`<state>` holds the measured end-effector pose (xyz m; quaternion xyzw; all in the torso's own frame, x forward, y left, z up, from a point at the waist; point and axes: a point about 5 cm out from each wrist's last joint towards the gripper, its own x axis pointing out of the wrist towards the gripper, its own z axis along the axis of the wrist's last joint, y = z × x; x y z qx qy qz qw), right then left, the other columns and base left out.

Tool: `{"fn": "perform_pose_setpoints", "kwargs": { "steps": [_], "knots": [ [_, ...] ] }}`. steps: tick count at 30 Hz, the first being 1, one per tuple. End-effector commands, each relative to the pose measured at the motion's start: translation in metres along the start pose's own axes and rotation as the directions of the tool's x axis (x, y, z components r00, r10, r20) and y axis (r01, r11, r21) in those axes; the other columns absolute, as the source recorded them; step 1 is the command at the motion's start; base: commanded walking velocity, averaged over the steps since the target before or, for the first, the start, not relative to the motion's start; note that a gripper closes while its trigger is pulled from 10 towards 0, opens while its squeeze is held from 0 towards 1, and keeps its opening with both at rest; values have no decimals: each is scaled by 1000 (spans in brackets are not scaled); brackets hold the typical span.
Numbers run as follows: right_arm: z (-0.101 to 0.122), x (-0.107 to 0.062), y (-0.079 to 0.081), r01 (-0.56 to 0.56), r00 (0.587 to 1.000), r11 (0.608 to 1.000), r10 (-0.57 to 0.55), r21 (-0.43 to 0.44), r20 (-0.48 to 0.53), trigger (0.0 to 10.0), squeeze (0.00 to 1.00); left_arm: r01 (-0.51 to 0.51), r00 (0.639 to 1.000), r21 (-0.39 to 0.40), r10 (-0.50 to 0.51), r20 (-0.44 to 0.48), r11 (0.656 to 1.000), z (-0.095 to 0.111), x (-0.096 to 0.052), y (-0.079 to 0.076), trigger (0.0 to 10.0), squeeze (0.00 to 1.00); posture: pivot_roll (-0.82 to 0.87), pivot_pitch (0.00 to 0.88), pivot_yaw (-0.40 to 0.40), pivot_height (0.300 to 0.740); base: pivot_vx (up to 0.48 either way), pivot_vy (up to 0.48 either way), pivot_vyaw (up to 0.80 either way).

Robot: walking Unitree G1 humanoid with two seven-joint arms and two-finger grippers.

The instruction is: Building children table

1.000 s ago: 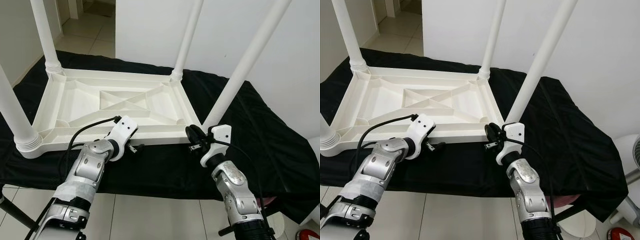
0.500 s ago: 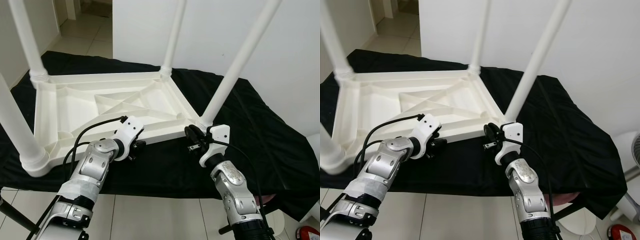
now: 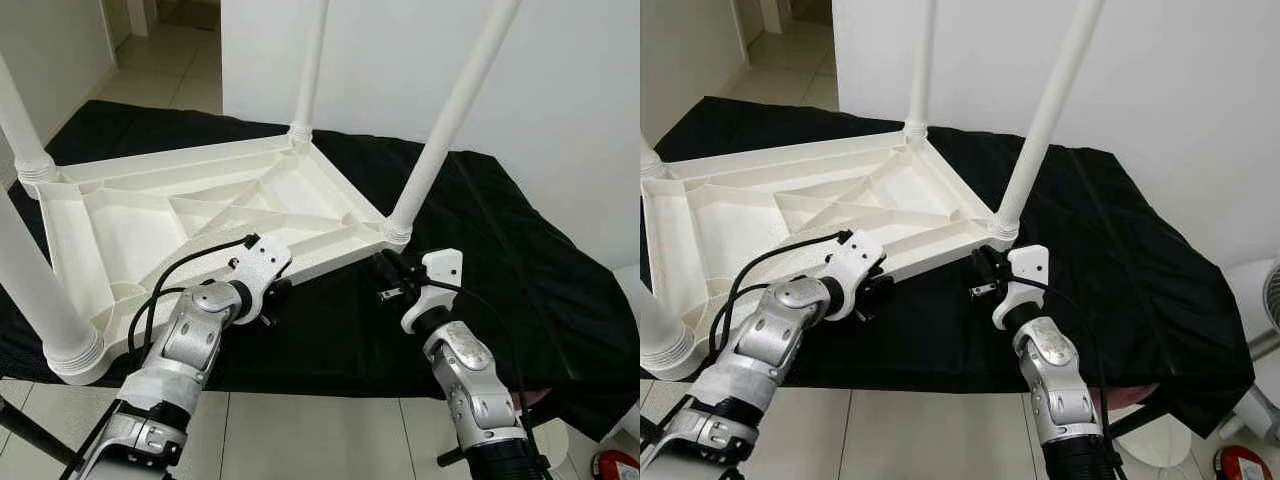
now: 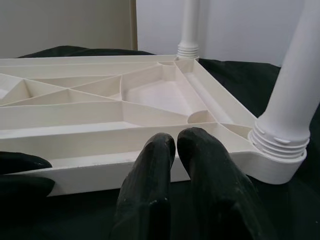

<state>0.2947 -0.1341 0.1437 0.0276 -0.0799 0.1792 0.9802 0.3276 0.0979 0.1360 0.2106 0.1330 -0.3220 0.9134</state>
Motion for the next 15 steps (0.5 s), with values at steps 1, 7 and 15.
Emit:
{"fn": "perform_pose_setpoints", "kwargs": {
  "steps": [1, 7, 15],
  "knots": [
    [-1, 0, -3, 14, 1000, 1000, -14, -6, -12, 10000, 0, -7, 997, 28, 5, 76, 1000, 14, 2, -8, 10000, 0, 13, 0, -133, 740, 0, 0, 0],
    [-1, 2, -3, 15, 1000, 1000, -15, -7, -8, 10000, 0, 17, 992, 53, -23, 126, 998, 22, 4, -15, 10000, 0, 15, 0, -130, 740, 0, 0, 0],
    [0, 4, -2, 20, 1000, 1000, -20, -3, 1, 10000, 0, 14, 988, -2, -13, 154, 1000, 28, 1, -11, 10000, 1000, 20, 0, -123, 740, 0, 0, 0]
  ]
}}
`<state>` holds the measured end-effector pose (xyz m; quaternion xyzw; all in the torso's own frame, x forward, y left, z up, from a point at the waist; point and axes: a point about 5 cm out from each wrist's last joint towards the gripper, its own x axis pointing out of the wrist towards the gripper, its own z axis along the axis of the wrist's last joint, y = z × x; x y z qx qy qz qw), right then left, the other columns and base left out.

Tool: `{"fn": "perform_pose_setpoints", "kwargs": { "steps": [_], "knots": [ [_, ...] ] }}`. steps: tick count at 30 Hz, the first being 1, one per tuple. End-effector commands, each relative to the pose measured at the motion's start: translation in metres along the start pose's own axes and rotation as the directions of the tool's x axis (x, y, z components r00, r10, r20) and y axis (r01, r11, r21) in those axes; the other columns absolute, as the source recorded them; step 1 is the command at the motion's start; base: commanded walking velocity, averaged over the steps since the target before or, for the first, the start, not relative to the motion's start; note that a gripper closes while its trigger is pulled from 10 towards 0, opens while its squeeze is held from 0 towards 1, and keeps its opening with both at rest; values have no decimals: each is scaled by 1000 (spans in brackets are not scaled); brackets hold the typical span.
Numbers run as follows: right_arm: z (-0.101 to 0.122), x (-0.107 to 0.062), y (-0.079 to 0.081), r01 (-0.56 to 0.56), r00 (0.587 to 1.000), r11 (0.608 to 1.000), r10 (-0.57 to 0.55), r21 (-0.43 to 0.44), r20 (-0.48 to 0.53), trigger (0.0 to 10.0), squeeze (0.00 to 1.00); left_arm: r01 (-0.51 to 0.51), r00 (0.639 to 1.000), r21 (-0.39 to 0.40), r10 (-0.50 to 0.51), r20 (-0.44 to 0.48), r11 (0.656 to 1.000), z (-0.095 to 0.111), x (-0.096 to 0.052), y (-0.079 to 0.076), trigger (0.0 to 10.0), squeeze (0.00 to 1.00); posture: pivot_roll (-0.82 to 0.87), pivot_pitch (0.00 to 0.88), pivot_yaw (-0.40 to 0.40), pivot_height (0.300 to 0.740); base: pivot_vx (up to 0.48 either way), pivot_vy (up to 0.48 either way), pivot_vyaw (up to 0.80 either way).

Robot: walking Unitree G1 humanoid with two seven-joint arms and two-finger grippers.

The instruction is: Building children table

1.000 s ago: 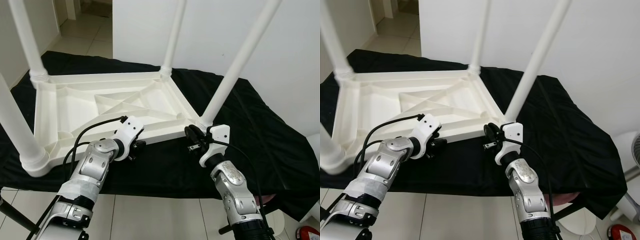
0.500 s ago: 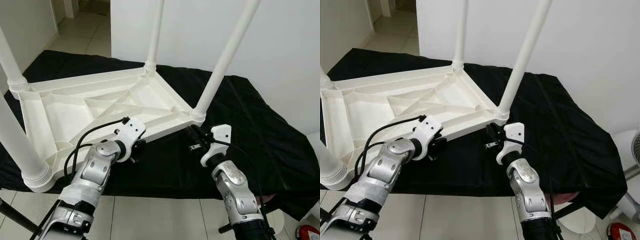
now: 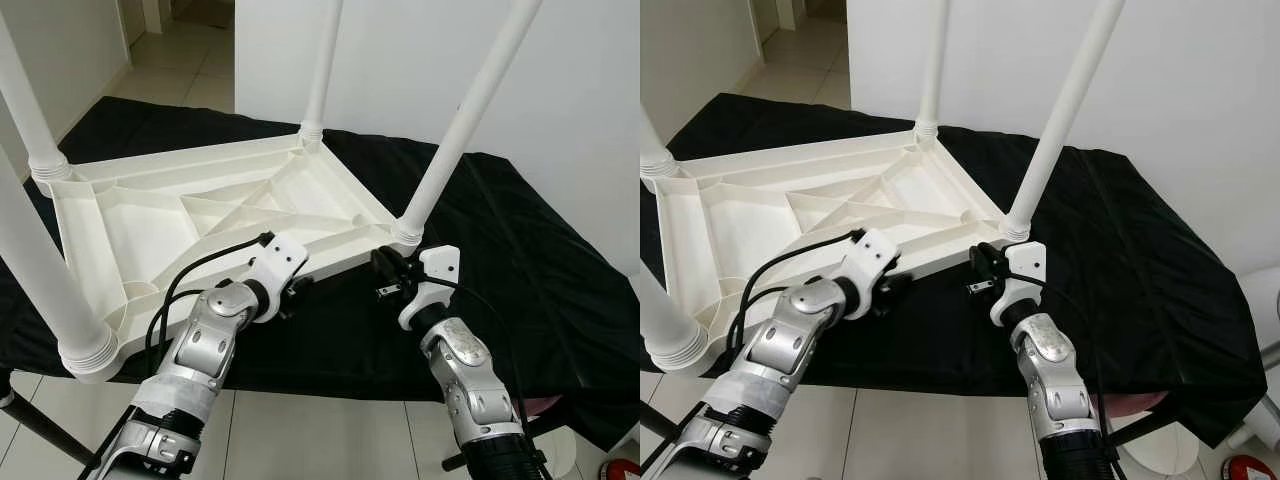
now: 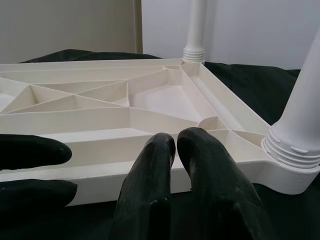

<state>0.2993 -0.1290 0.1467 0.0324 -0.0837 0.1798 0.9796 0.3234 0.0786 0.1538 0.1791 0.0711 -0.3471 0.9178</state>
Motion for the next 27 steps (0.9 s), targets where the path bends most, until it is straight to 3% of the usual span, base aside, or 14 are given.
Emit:
{"fn": "perform_pose_setpoints", "kwargs": {
  "steps": [1, 2, 3, 8, 10, 13, 17, 24, 27],
  "knots": [
    [-2, -2, -5, 21, 1000, 1000, -21, -11, -8, 10000, 0, -18, 1000, 16, 18, 10, 1000, 4, 1, 0, 10000, 1000, 20, 0, -123, 740, 0, 0, 0],
    [-2, -2, -5, 21, 1000, 1000, -21, -11, -8, 10000, 0, -18, 1000, 16, 18, 10, 1000, 4, 1, 0, 10000, 1000, 20, 0, -123, 740, 0, 0, 0],
    [-2, -2, -5, 21, 1000, 1000, -21, -11, -7, 10000, 0, -12, 1000, 9, 11, 15, 1000, 5, 0, 0, 10000, 0, 24, 0, -121, 740, 0, 0, 0],
    [-3, -2, -5, 22, 1000, 1000, -22, -9, -7, 10000, 0, 16, 1000, 7, -16, -7, 1000, 2, -10, 3, 10000, 0, 25, 0, -121, 740, 0, 0, 0],
    [-3, -2, -5, 19, 1000, 1000, -19, -8, -7, 10000, 0, -34, 997, 27, 36, -66, 999, -6, -20, 12, 10000, 0, 32, 0, -127, 740, 0, 0, 0],
    [-3, -2, -5, 19, 1000, 1000, -19, -7, -7, 10000, 0, -61, 994, 33, 64, -84, 998, -8, -23, 16, 10000, 0, 32, 0, -127, 740, 0, 0, 0],
    [-3, 0, -4, 15, 1000, 1000, -15, -7, -9, 10000, 0, -61, 982, 30, 65, -176, 998, -20, -34, 21, 10000, 0, 38, 0, -133, 740, 0, 0, 0],
    [-3, 2, -4, 5, 1000, 1000, -5, -9, -11, 10000, 0, -5, 979, 67, 19, -202, 998, -25, -50, 19, 10000, 0, 47, 0, -143, 740, 0, 0, 0],
    [-3, 2, -4, 3, 1000, 1000, -3, -8, -12, 10000, 0, 12, 981, 46, -3, -195, 999, -23, -54, 19, 10000, 0, 49, 0, -147, 740, 0, 0, 0]
  ]
}}
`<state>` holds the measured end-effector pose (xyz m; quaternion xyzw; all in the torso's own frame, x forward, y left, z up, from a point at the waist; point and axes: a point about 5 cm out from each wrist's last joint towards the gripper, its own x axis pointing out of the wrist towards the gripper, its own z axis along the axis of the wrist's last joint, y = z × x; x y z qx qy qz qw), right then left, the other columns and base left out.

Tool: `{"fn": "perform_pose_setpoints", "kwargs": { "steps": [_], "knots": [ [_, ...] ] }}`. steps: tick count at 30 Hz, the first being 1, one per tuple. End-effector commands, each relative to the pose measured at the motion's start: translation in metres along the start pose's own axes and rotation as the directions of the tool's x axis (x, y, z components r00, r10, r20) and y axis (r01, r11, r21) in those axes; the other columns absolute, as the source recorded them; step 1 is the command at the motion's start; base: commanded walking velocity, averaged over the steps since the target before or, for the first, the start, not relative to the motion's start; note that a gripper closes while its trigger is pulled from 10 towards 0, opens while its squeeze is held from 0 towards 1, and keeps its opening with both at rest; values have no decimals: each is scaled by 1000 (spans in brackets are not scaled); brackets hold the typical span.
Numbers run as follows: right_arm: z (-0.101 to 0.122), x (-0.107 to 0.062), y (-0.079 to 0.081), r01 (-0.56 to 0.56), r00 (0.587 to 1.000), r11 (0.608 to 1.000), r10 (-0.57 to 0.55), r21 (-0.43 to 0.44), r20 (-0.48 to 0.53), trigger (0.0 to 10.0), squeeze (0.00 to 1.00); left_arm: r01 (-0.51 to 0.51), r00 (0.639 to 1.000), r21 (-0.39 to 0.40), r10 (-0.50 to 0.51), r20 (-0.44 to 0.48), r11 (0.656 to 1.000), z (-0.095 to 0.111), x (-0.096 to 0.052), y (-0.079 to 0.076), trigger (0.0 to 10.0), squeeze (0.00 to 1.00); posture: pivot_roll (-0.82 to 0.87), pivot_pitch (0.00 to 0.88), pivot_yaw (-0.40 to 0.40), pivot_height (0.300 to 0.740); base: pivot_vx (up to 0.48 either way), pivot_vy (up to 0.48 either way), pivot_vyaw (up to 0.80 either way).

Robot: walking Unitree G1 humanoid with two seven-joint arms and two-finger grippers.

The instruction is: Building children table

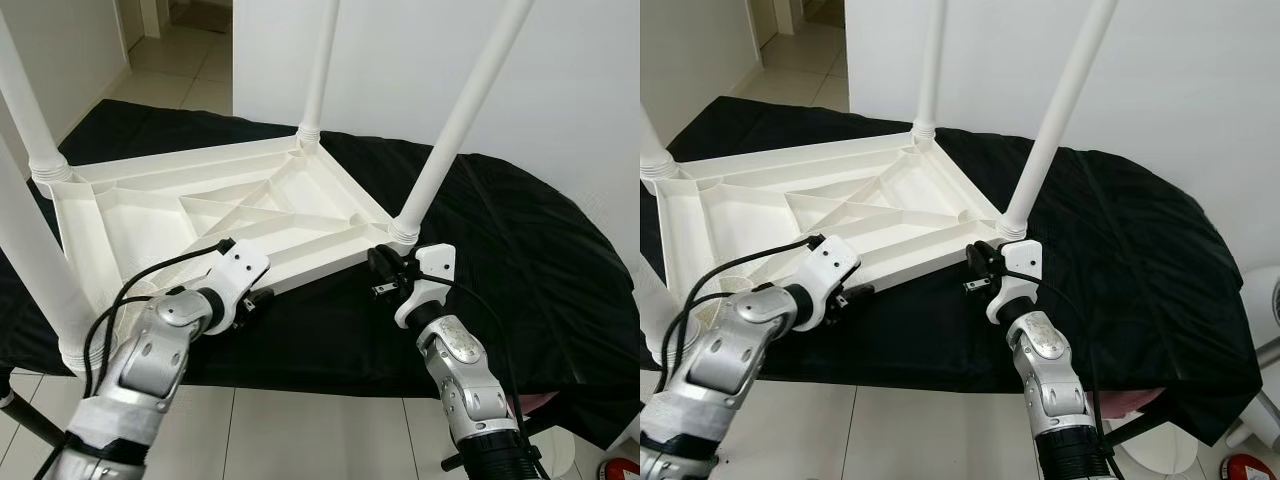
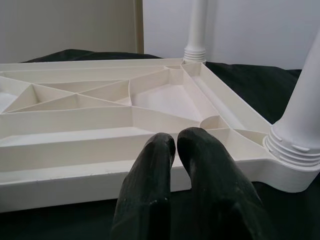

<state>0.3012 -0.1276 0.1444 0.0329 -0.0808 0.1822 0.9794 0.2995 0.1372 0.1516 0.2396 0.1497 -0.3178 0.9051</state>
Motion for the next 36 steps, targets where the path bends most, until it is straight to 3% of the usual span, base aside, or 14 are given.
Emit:
{"fn": "perform_pose_setpoints", "kwargs": {
  "steps": [1, 2, 3, 4, 5, 9, 10, 12, 13, 24, 30, 31, 33, 36],
  "knots": [
    [-1, 0, -4, 6, 1000, 1000, -6, -10, -7, 10000, 0, 27, 1000, 1, -27, -11, 1000, -1, -1, -4, 10000, 0, 49, 0, -148, 740, 0, 0, 0],
    [-1, 0, -4, 6, 1000, 1000, -6, -10, -7, 10000, 0, 27, 1000, 1, -27, -11, 1000, -1, -1, -4, 10000, 0, 49, 0, -148, 740, 0, 0, 0],
    [-1, 0, -4, 4, 1000, 1000, -4, -11, -7, 10000, 0, 19, 999, 21, -18, -35, 1000, -3, -1, -3, 5843, 0, 49, 0, -148, 740, 0, 0, 0],
    [-1, 0, -4, 4, 1000, 1000, -4, -11, -7, 10000, 0, 19, 999, 21, -18, -35, 1000, -3, -1, -3, 5843, 0, 49, 0, -148, 740, 0, 0, 0],
    [-1, 0, -4, 3, 1000, 1000, -3, -12, -8, 10000, 0, 21, 999, 33, -19, -44, 999, -4, -1, -4, 3804, 0, 49, 0, -148, 740, 0, 0, 0],
    [-1, 0, -4, 2, 1000, 1000, -2, -12, -8, 10000, 0, 26, 998, 44, -24, -51, 999, -4, -2, -4, 3804, 0, 49, 0, -148, 740, 0, 0, 0],
    [-1, 0, -4, 2, 1000, 1000, -2, -12, -8, 10000, 0, 28, 998, 45, -26, -53, 999, -4, -2, -5, 863, 0, 49, 0, -148, 740, 0, 0, 0],
    [-1, 0, -4, 2, 1000, 1000, -2, -12, -8, 10000, 0, 28, 998, 45, -26, -53, 999, -4, -2, -5, 863, 0, 49, 0, -148, 740, 0, 0, 0],
    [-1, 0, -4, 3, 1000, 1000, -3, -13, -7, 10000, 0, 36, 998, 74, -32, -54, 997, -3, 0, -5, 0, 0, 45, 0, -147, 740, 0, 0, 0],
    [-1, 0, -5, 15, 1000, 1000, -15, -13, -3, 10000, 0, 85, 996, 189, -91, 20, 978, 23, 27, -23, 0, 0, 25, 0, -132, 740, 0, 0, 0],
    [-1, -1, -5, 19, 1000, 1000, -19, -14, -3, 10000, 0, 83, 992, 206, -100, 72, 975, 36, 35, -28, 0, 0, 22, 0, -131, 740, 0, 0, 0],
    [-1, -1, -5, 19, 1000, 1000, -19, -14, -3, 10000, 0, 74, 992, 212, -95, 88, 974, 39, 37, -29, 9294, 0, 22, 0, -130, 740, 0, 0, 0],
    [-1, -1, -5, 20, 1000, 1000, -20, -15, -2, 10000, 0, 59, 987, 224, -91, 134, 973, 45, 38, -31, 10000, 0, 22, 0, -130, 740, 0, 0, 0],
    [-1, -1, -4, 20, 1000, 1000, -20, -15, 0, 10000, 0, 59, 980, 214, -97, 172, 975, 49, 37, -33, 10000, 0, 22, 0, -130, 740, 0, 0, 0]
  ]
}}
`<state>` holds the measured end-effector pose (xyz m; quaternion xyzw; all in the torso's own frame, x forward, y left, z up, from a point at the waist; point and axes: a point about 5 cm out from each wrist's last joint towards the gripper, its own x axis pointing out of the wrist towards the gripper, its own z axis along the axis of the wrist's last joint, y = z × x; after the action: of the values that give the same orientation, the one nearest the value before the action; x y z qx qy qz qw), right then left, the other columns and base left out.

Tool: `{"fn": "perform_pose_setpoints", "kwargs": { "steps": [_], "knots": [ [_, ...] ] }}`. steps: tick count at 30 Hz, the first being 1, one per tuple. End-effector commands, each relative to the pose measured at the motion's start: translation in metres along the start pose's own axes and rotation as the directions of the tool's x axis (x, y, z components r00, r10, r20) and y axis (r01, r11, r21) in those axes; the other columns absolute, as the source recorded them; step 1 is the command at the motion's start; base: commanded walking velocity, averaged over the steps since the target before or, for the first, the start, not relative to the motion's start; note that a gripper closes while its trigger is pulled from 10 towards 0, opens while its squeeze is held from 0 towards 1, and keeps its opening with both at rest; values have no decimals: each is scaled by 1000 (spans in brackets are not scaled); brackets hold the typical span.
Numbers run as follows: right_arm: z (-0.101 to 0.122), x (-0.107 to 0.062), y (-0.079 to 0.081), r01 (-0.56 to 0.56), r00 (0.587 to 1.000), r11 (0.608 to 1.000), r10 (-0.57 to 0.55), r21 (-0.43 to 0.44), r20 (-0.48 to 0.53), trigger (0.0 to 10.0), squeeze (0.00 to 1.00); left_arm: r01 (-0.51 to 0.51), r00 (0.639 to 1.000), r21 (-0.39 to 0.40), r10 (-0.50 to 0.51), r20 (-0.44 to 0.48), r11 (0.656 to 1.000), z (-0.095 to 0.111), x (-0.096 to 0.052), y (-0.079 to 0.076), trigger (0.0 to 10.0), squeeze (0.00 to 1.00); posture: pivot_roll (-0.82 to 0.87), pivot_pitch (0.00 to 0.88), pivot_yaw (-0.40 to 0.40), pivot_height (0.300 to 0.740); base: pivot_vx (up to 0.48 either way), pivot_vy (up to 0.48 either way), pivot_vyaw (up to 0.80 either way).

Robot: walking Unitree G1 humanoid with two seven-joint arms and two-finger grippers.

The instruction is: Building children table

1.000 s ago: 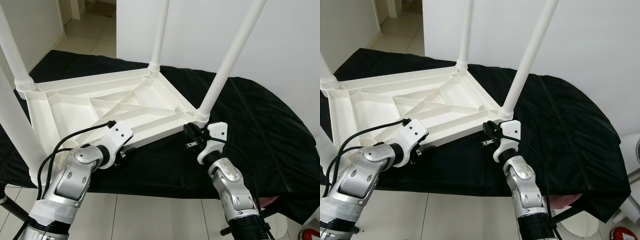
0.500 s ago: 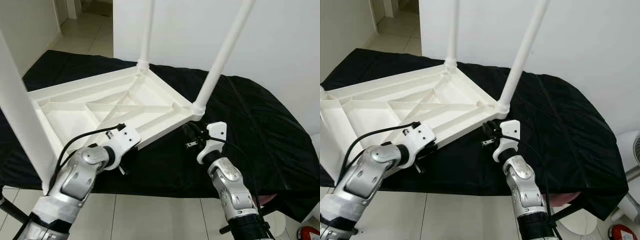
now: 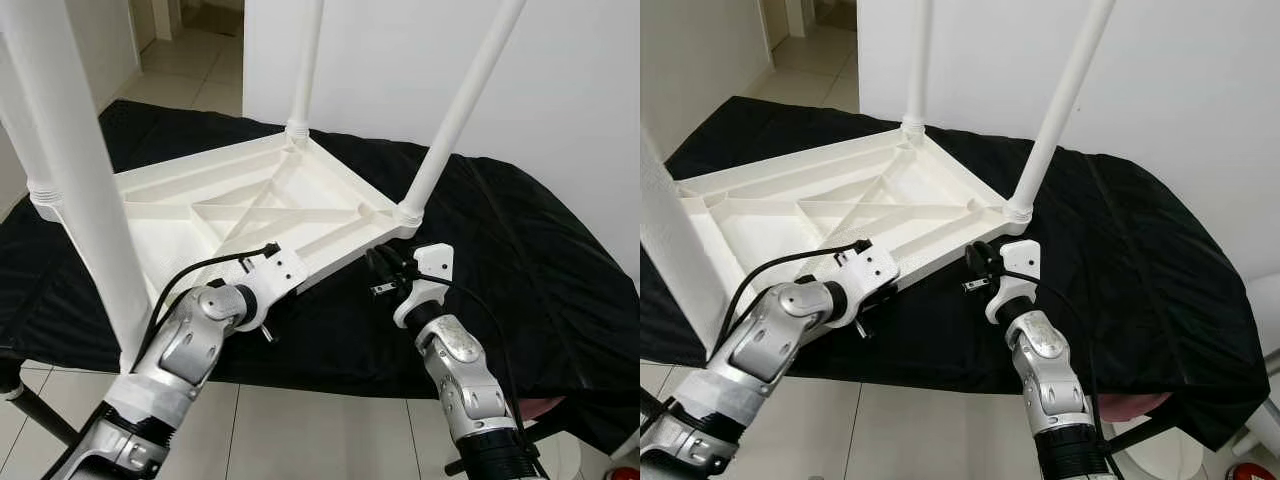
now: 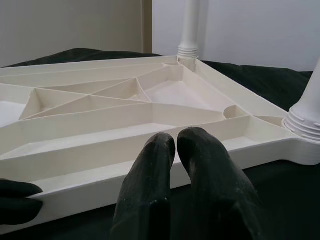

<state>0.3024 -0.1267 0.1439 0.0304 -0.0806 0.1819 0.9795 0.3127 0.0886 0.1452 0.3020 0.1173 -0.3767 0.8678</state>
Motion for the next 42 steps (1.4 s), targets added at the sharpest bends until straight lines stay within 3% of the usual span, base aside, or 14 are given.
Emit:
{"fn": "perform_pose_setpoints", "kwargs": {
  "steps": [1, 2, 4, 9, 10, 12, 18, 19, 28, 30, 33, 34, 42],
  "knots": [
    [0, -2, -5, 20, 1000, 1000, -20, -10, 2, 10000, 0, -30, 988, 39, 24, 151, 999, 29, 1, -2, 10000, 0, 22, 0, -130, 740, 0, 0, 0],
    [0, -2, -5, 20, 1000, 1000, -20, -10, 2, 10000, 0, -30, 988, 39, 24, 151, 999, 29, 1, -2, 10000, 0, 22, 0, -130, 740, 0, 0, 0],
    [-1, -3, -3, 19, 1000, 1000, -19, -10, -2, 10000, 0, -30, 966, 13, 26, 256, 999, 38, -12, -4, 10000, 0, 26, 0, -129, 740, 0, 0, 0],
    [-3, -4, -1, 10, 1000, 1000, -10, -8, -8, 10000, 0, -23, 935, -36, 34, 352, 999, 45, -24, -6, 10000, 0, 37, 0, -138, 740, 0, 0, 0],
    [-4, -3, 0, 3, 1000, 1000, -3, -7, -10, 10000, 0, -13, 930, -70, 37, 366, 997, 45, -26, -6, 10000, 1000, 42, 0, -143, 740, 0, 0, 0],
    [-4, -2, 1, -3, 1000, 1000, 3, -6, -11, 10000, 0, -4, 925, -109, 45, 378, 994, 45, -28, -7, 10000, 1000, 42, 0, -143, 740, 0, 0, 0],
    [-5, -2, 4, -19, 1000, 1000, 19, -3, -14, 10000, 0, -23, 910, -55, 44, 412, 998, 48, -36, -15, 10000, 1000, 58, 0, -155, 740, 0, 0, 0],
    [-5, -2, 5, -21, 1000, 1000, 21, -3, -16, 10000, 0, -14, 909, -64, 40, 415, 998, 47, -38, -18, 10000, 0, 63, 0, -155, 740, 0, 0, 0],
    [-8, -2, 9, -39, 999, 999, 39, 2, -23, 10000, 0, 27, 896, -101, 21, 443, 994, 43, -57, -28, 10000, 0, 81, 0, -158, 740, 0, 0, 0],
    [-10, -1, 12, -50, 998, 999, 50, 6, -27, 10000, 0, 66, 876, -165, 22, 482, 984, 39, -74, -35, 10000, 0, 90, 0, -160, 740, 0, 0, 0],
    [-10, 0, 12, -53, 998, 999, 53, 7, -28, 10000, 0, 76, 869, -190, 29, 494, 979, 38, -79, -37, 10000, 0, 90, 0, -160, 740, 0, 0, 0],
    [-11, 1, 13, -62, 998, 998, 62, 8, -28, 10000, 0, 121, 865, -237, 15, 502, 964, 30, -93, -43, 10000, 0, 120, 0, -172, 740, 0, 0, 0],
    [-11, 8, 17, -83, 996, 996, 83, 14, -24, 10000, 0, 211, 868, -270, -53, 493, 940, 17, -123, -53, 10000, 0, 142, 0, -183, 740, 0, 0, 0]
  ]
}}
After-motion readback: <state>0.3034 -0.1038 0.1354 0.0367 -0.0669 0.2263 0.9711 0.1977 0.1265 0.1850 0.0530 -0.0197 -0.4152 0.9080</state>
